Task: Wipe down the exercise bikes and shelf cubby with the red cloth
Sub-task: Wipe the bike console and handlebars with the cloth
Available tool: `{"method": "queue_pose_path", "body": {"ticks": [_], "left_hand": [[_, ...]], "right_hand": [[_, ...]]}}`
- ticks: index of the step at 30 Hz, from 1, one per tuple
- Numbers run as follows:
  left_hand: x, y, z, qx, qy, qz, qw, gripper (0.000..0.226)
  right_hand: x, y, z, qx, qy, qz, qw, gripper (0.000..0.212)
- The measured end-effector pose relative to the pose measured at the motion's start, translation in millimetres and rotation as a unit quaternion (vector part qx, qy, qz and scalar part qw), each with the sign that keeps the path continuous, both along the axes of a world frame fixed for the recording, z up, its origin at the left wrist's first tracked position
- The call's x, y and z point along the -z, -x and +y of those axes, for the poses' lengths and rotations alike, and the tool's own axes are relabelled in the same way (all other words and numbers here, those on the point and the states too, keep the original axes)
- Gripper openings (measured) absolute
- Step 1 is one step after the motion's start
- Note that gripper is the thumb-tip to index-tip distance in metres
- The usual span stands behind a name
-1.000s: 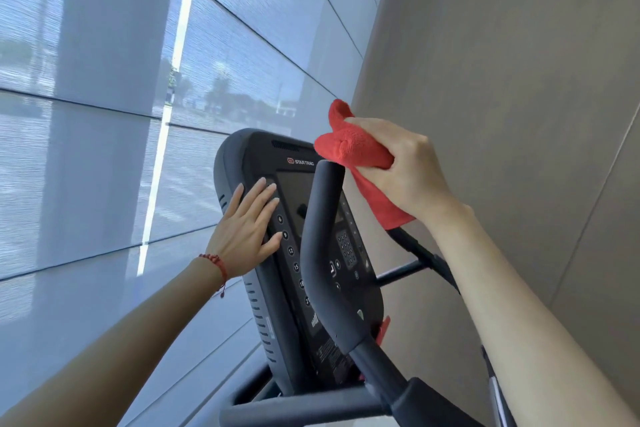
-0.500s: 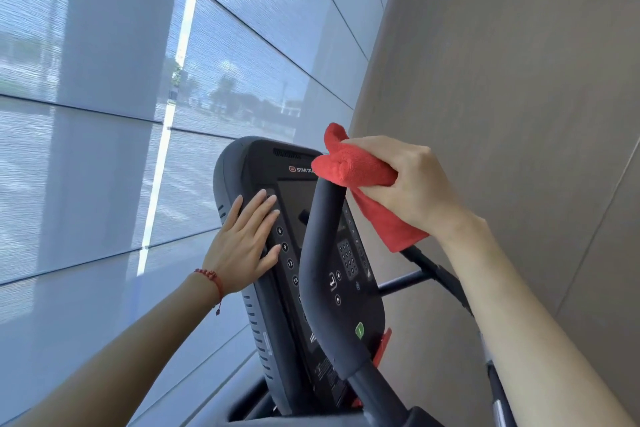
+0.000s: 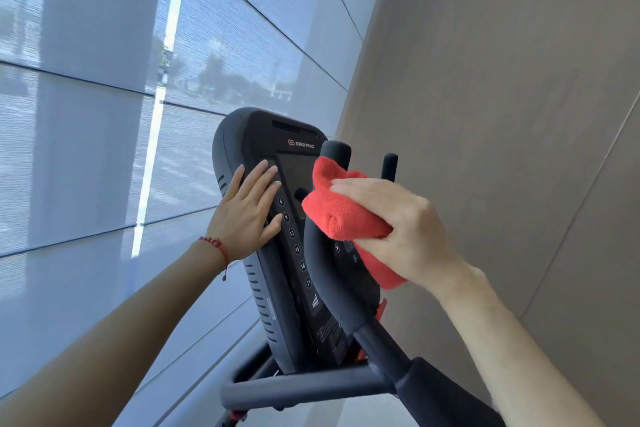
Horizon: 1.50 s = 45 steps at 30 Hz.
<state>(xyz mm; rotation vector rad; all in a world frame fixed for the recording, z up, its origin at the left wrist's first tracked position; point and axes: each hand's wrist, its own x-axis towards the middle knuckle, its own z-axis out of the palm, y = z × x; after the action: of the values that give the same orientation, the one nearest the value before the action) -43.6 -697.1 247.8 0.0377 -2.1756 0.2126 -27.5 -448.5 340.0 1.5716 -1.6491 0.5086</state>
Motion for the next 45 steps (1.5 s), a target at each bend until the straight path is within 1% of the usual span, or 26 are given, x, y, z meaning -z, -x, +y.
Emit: {"method": "queue_pose_path", "body": {"ticks": [2, 6, 11, 14, 17, 21, 26, 31, 39, 45], "left_hand": [[-1, -1, 0, 0.007, -0.002, -0.001, 1.0, 0.06], [-1, -2, 0, 0.016, -0.001, -0.009, 1.0, 0.061], [-2, -3, -1, 0.029, -0.008, -0.011, 0.999, 0.061], [-2, -3, -1, 0.032, -0.009, -0.012, 0.999, 0.062], [-1, -2, -2, 0.038, -0.011, -0.012, 0.999, 0.062], [0, 0, -4, 0.042, -0.015, -0.006, 0.999, 0.062], [-1, -2, -4, 0.046, -0.015, -0.007, 0.999, 0.061], [0, -8, 2, 0.057, -0.038, -0.016, 0.997, 0.052], [20, -41, 24, 0.116, -0.11, -0.031, 0.987, 0.055], [28, -89, 53, 0.13, -0.12, -0.032, 0.984, 0.052]], "right_hand": [[13, -5, -5, 0.022, -0.012, 0.019, 1.0, 0.043], [33, -16, -12, 0.066, -0.04, 0.035, 0.996, 0.047], [48, -27, -3, 0.088, -0.11, 0.0, 0.99, 0.054], [47, -30, 5, 0.092, -0.136, -0.028, 0.986, 0.054], [38, -31, 8, 0.087, -0.108, -0.039, 0.99, 0.046], [37, -31, 0, 0.088, -0.079, -0.045, 0.992, 0.044], [49, -37, 4, 0.112, -0.088, -0.096, 0.985, 0.052], [47, -45, 12, 0.136, -0.116, -0.109, 0.978, 0.052], [53, -65, 24, 0.126, -0.078, -0.073, 0.986, 0.052], [55, -90, 47, 0.099, -0.043, -0.05, 0.993, 0.053]]}}
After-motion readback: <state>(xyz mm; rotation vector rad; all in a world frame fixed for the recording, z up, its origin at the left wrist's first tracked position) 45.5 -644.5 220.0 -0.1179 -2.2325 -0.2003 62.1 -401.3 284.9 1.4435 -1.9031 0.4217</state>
